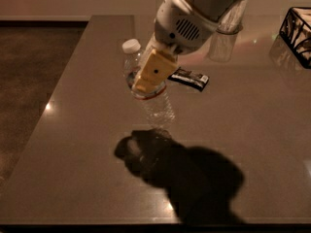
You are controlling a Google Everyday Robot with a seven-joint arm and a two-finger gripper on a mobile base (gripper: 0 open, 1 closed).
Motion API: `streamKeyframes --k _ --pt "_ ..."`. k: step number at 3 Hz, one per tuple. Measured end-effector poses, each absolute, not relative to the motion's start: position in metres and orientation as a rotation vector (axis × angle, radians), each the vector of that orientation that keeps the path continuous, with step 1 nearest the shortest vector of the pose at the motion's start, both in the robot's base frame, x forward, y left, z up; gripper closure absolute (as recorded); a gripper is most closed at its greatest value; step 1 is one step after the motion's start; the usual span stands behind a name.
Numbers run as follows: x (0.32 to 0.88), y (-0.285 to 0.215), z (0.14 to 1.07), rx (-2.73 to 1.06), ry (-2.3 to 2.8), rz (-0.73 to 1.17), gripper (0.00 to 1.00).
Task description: Knock water bottle over
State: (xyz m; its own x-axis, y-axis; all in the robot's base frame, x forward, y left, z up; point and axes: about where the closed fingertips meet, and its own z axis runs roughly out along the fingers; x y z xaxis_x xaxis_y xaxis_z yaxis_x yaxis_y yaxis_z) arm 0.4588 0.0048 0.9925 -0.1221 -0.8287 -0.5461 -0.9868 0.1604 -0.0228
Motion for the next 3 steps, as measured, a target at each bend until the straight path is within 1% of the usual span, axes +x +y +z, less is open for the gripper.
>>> streamKeyframes --k 1,2,3 --pt "0.462 -0.019 0.986 -1.827 2.103 0.293 1.00" --pt "0.467 -0.034 0.971 -1.920 2.156 0.171 1.00" --pt "0.471 -0.036 0.957 -1.995 2.172 0.103 1.00"
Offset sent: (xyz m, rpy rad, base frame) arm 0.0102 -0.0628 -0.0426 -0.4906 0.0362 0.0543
